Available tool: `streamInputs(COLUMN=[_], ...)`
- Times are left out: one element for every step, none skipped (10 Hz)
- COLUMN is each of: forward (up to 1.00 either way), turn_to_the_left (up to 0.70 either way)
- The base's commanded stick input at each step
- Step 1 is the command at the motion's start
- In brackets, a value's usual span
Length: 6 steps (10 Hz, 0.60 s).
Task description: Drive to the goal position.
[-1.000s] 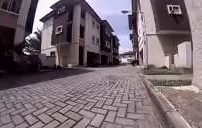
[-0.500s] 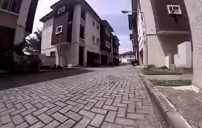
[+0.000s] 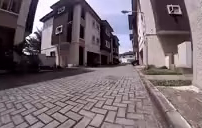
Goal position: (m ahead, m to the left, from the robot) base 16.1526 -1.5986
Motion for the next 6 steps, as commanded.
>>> streamInputs(forward=[0.7,0.7,0.7,0.7,0.7,0.7], turn_to_the_left=[0.0,0.0,0.0,0.0,0.0,0.0])
